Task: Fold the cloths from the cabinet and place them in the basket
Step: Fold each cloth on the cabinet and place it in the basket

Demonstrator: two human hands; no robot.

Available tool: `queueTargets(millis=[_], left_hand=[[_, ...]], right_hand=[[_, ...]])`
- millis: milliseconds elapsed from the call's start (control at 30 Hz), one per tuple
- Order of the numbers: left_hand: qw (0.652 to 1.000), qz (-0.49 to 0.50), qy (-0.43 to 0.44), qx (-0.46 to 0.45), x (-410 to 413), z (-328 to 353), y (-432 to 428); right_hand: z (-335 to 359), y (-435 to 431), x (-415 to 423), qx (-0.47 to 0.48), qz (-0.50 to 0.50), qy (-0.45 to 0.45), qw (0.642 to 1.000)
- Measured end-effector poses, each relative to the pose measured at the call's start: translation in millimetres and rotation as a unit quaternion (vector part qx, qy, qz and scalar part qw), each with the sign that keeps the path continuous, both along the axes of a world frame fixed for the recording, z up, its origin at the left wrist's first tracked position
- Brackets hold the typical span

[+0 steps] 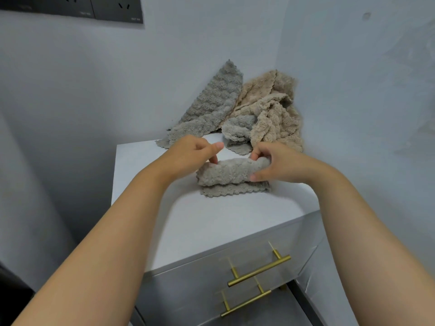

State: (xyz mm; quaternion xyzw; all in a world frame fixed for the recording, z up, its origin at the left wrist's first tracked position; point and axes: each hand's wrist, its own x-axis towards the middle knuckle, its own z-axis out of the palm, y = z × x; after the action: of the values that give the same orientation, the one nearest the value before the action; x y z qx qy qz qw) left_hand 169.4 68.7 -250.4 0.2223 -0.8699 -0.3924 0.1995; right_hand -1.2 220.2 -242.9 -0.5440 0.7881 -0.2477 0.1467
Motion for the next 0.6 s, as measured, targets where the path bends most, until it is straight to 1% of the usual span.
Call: queueTargets(millis=[67, 167, 233, 300, 333, 367, 400, 467, 533, 600], left_hand=[[1.0, -0.001, -0.017, -0.006, -4, 1, 6], [0.999, 0.014, -0.045, -0.02, -14, 0, 12], [0.993, 0.046, -0.06, -0.09, -23, -3, 16], [0.981, 0.082, -0.074, -0.161, -30, -8, 20], [0.975, 0.094, -0.085, -0.185, -33, -10, 23], [0.97, 0.095, -0.105, -0.2, -35, -12, 24], [0.966, 0.084, -0.132, -0.204, -37, -13, 24], [0.965, 0.035, -0.187, -0.178, -38, -13, 23], [0.964, -0.004, -0.227, -0.142, -34, -9, 19], [0.96, -0.028, -0.243, -0.137, -29, -5, 16]], right_hand=[[4, 3, 1, 0.001, 0.029, -0.018, 0.999], [3, 0, 2, -0.011, -0.003, -0.003, 1.0], [-2, -7, 7, -0.018, -0.031, -0.005, 0.999], [-10, -15, 11, -0.024, -0.059, 0.027, 0.998], [-13, -18, 11, -0.024, -0.069, 0.045, 0.996], [-15, -20, 11, -0.015, -0.069, 0.043, 0.997], [-15, -20, 12, 0.007, -0.059, 0.025, 0.998], [-9, -14, 13, 0.074, -0.03, 0.002, 0.997], [-2, -8, 9, 0.123, -0.025, 0.026, 0.992], [0, -4, 2, 0.151, -0.034, 0.026, 0.988]])
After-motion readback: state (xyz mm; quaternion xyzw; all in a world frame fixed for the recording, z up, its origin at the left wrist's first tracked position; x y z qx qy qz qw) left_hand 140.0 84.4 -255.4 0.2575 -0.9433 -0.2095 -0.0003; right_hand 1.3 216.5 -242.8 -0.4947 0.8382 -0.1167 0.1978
